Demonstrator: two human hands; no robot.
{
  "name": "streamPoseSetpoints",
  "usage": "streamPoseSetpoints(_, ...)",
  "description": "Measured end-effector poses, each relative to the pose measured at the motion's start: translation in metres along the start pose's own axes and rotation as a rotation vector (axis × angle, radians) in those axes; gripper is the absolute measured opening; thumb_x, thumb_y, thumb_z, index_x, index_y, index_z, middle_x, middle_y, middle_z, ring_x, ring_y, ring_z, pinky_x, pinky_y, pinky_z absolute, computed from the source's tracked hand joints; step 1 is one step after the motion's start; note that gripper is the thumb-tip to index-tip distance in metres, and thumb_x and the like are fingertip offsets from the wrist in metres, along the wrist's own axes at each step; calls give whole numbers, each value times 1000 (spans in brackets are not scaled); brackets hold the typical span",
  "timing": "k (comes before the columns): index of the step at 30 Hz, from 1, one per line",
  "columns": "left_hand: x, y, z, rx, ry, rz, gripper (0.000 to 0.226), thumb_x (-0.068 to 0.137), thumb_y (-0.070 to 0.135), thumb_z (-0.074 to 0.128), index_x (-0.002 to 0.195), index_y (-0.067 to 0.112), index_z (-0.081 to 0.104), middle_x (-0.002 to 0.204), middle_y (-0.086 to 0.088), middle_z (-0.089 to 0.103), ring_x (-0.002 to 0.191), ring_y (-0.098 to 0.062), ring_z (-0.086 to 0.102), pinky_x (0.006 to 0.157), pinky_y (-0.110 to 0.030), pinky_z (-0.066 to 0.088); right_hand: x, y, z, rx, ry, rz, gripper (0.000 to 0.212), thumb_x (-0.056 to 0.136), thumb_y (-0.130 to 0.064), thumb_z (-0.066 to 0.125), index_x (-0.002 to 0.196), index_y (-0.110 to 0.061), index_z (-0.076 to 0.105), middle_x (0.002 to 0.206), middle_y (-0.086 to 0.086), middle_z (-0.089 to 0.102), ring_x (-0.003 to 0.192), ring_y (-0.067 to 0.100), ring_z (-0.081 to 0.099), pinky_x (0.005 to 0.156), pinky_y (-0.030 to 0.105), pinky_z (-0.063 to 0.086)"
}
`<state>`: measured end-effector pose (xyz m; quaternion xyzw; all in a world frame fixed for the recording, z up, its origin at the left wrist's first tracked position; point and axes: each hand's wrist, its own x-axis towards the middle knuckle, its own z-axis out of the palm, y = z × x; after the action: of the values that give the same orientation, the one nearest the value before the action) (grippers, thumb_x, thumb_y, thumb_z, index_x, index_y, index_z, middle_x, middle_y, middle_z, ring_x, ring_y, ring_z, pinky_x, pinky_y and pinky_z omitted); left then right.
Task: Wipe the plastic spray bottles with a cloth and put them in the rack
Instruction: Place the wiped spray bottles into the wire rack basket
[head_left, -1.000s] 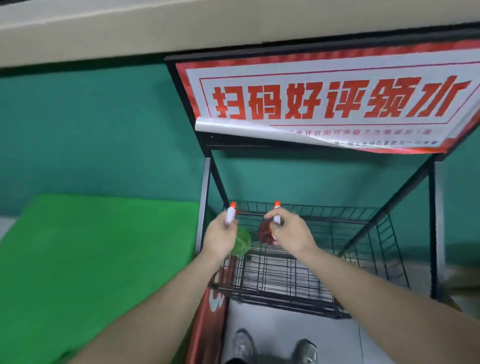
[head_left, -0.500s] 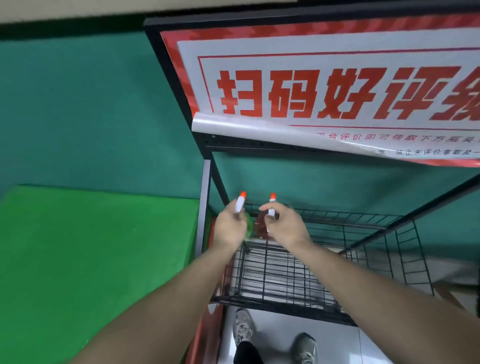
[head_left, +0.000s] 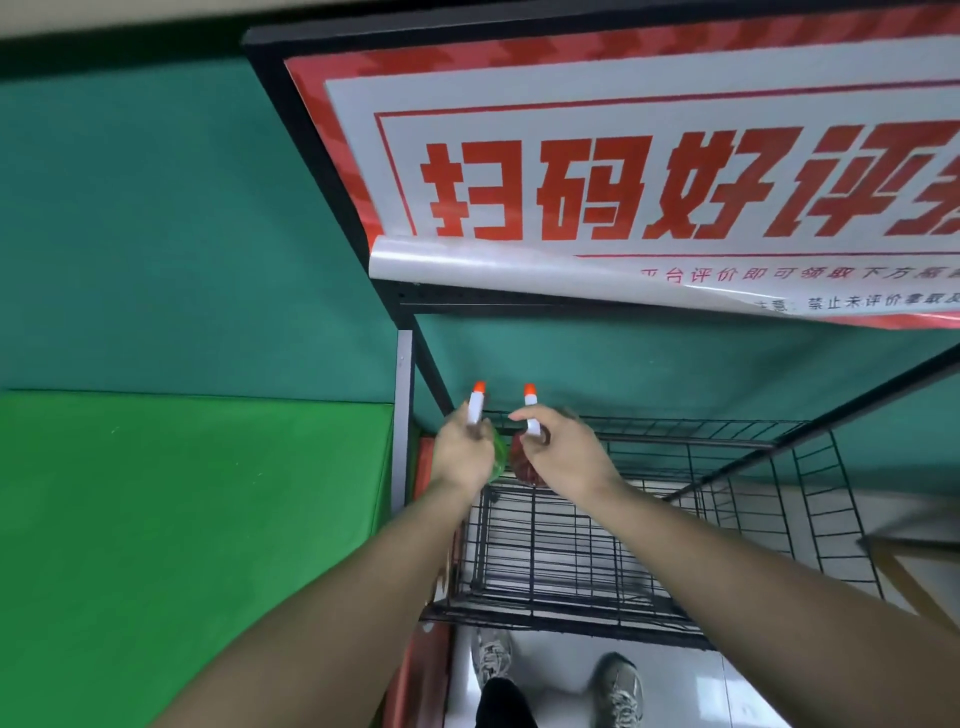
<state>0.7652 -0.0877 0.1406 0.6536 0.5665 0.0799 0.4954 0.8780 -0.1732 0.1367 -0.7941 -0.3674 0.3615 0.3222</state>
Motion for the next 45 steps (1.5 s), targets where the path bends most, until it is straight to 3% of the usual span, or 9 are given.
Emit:
streamPoseSetpoints(5,-7,6,-8,21,-15,-19,38,106,10,45,143,14,48,72,-2,51,49,-8,43,37,-14,32,-5,-2,-5,-6,-15,8,37,101,-19,54,135,-32,61,101,0,61,50,-3,45,51,10,35)
streamPoseSetpoints(9,-20,14,-16,33,4,-16,56,105,14,47,158,14,29,107,-18,70,53,-15,51,38,-17,37,-15,-3,-15,-58,-1,26,40,101,-27,53,140,-34,55,124,7,65,59,-6,37,52,10,31)
streamPoseSetpoints(17,-57,16,-24,21,61,-29,57,105,22,53,157,15,33,89,3,62,50,-9,43,43,-18,38,-35,-16,-38,-84,-69,31,45,101,-25,53,145,-33,47,78,-4,60,46,8,48,36,13,30)
streamPoseSetpoints(21,-82,13,-24,-27,103,13,48,105,18,53,152,14,43,83,17,50,60,2,39,49,-8,35,-52,-23,-38,-86,-64,-23,47,97,-27,55,144,-32,49,120,9,60,73,18,59,61,23,42)
streamPoseSetpoints(25,-114,13,-27,-109,173,35,37,103,14,55,139,14,56,109,5,66,74,-3,53,60,-6,40,-77,-37,-37,-28,-122,-94,41,99,-23,56,141,-26,53,123,4,57,88,22,66,72,29,48)
streamPoseSetpoints(28,-140,5,-33,-186,207,-1,34,101,16,57,135,16,59,123,-2,66,106,-22,65,99,-34,52,-93,-47,-29,-18,-178,-138,36,101,-25,55,136,-24,59,137,0,60,114,18,63,83,22,42)
streamPoseSetpoints(33,-183,-25,-64,-231,231,-41,22,101,15,56,122,19,62,101,12,61,102,-21,63,105,-46,50,-119,-71,-2,-56,-292,-254,26,100,-19,53,115,-21,74,116,-3,73,98,11,65,87,25,49)
streamPoseSetpoints(41,-241,-87,-138,-284,376,-60,16,104,10,50,116,17,58,94,5,57,89,-21,57,57,-19,50,-162,-112,83,-73,-410,-288,18,94,-33,67,80,-22,73,81,-4,75,84,20,71,85,44,58)
streamPoseSetpoints(45,-270,-126,-183,-270,401,-36,19,104,10,50,120,15,58,93,5,57,87,-20,57,51,-15,46,-190,-136,138,-104,-440,-310,26,90,-38,73,73,-19,66,78,6,74,81,29,71,81,46,58)
